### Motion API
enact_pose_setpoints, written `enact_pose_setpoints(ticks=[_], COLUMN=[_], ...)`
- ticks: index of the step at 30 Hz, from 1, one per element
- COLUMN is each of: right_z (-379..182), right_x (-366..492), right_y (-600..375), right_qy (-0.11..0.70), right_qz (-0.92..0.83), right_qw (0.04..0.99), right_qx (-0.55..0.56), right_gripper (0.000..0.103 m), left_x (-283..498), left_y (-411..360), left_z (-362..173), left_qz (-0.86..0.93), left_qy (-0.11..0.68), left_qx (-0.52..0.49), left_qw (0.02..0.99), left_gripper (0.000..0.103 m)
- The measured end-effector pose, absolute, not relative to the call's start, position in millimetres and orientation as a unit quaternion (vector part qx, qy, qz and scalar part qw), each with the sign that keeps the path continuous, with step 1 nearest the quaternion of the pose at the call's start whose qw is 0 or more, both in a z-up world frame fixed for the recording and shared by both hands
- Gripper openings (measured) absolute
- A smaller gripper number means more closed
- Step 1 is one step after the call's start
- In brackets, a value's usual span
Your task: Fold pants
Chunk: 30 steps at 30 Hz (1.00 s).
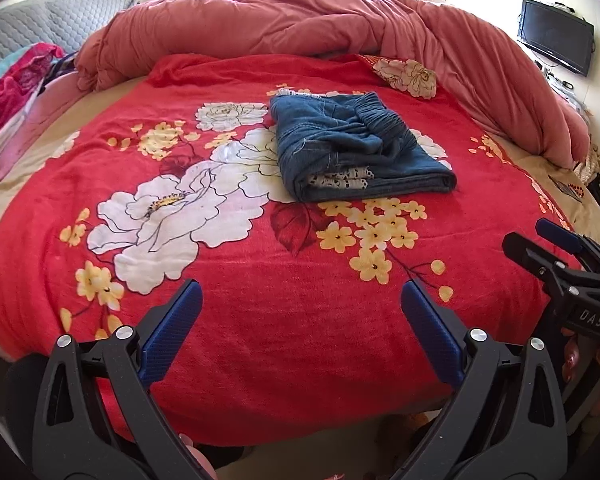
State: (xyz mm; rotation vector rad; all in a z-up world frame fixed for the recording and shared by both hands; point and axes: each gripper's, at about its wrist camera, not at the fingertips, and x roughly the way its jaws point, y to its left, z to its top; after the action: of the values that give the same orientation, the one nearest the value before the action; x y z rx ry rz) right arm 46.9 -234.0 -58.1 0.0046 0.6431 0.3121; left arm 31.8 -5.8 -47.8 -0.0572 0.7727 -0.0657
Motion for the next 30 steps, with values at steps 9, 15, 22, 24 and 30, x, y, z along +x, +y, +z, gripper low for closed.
enact_pose_setpoints(ticks=[9,15,22,24,30], right_z=[-62.4,-62.5,-63.5,-63.8,-63.9], right_x=[48.5,49.1,50.2,50.1,50.4], right_y=[-233.7,-234.2,-233.9,-233.7,-234.7], right_qy=[0.313,0.309,0.312,0.312,0.312], right_qz=[0.151,0.151,0.15,0.15,0.149], right_qw=[0.938,0.939,0.938,0.938,0.938], right_qx=[0.0,-0.001,-0.003,-0.002,-0.001], right_gripper=[0.098,0.098,0.098,0.098,0.098], left_x=[34.4,34.6,33.3,33.1,32.7], left_y=[-3.8,-3.4,-1.7,-1.0,0.8], left_z=[-48.9,-48.5,-46.9,-46.0,-43.7], left_qz=[-0.028,-0.027,-0.022,-0.02,-0.017], left_qy=[0.377,0.376,0.375,0.375,0.372], left_qx=[-0.034,-0.033,-0.035,-0.035,-0.037], left_qw=[0.925,0.926,0.926,0.926,0.927], left_gripper=[0.094,0.094,0.094,0.094,0.094])
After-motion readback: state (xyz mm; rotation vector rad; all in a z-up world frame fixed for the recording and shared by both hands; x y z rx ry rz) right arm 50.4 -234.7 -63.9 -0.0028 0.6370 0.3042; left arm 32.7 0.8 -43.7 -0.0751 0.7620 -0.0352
